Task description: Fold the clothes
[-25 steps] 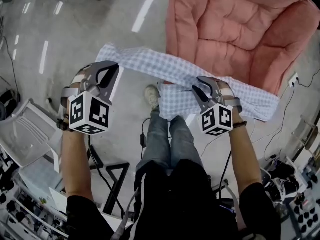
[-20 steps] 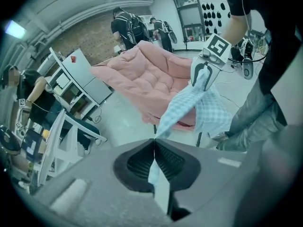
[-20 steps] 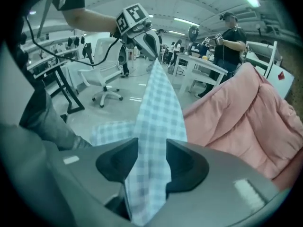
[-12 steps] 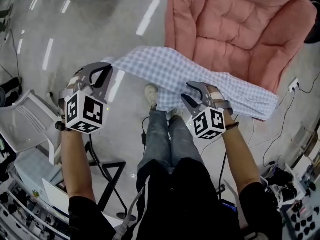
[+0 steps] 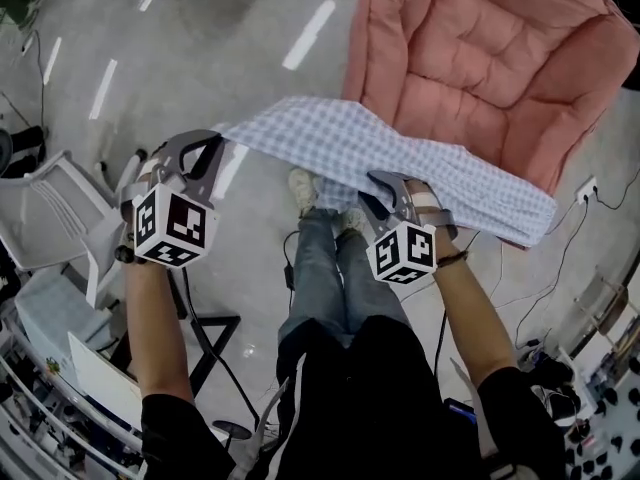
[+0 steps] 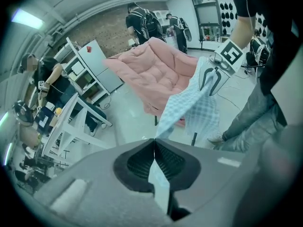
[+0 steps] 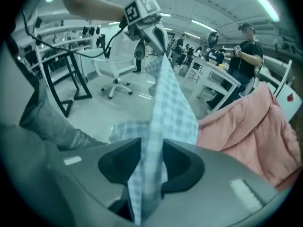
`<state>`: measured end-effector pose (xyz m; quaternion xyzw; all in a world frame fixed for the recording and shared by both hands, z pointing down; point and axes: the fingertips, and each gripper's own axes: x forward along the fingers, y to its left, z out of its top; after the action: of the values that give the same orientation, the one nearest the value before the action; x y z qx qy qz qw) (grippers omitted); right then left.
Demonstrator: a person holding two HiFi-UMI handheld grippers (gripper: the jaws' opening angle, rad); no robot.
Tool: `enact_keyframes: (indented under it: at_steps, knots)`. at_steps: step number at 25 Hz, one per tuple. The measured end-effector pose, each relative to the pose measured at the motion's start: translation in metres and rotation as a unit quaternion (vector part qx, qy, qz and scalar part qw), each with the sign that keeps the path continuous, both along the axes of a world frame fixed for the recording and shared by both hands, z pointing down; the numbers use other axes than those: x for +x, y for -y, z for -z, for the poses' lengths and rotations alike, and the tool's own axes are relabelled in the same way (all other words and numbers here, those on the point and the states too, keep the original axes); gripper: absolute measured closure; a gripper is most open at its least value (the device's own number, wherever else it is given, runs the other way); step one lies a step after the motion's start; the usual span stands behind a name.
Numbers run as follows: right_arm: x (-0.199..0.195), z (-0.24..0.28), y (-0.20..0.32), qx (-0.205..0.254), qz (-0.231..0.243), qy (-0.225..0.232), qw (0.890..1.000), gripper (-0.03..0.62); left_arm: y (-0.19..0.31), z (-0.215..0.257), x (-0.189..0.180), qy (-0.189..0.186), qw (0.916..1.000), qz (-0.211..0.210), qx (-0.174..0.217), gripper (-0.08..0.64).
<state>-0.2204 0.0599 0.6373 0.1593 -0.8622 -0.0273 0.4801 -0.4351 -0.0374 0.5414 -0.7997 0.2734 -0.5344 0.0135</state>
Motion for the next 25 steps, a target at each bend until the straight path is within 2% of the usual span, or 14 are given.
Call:
enact_keyframes:
  at_steps: [2,4,11,17,25]
  knots:
    - [0.004,0.004,0.004,0.033,-0.007,-0.015,0.999,0.548,-0.010,-0.004,-0.008,-0.002,1.0000,0.006,-0.004,0.551]
    - [0.006,0.010,0.002,0.030,-0.021,-0.005,0.999,0.569,-0.025,-0.016,-0.015,0.002,0.9999,0.005,-0.015,0.551]
    - [0.015,0.019,-0.014,0.022,-0.043,-0.003,0.999,0.584,-0.073,-0.069,-0.023,-0.016,0.9982,0.012,-0.056,0.551]
    - [0.009,0.042,-0.033,0.032,-0.051,-0.004,0.998,0.584,-0.093,-0.090,-0.028,-0.024,0.9976,0.010,-0.064,0.551]
    - [0.003,0.027,-0.067,0.000,-0.041,-0.025,0.999,0.584,-0.126,-0.123,-0.037,-0.049,0.9940,0.023,-0.096,0.549]
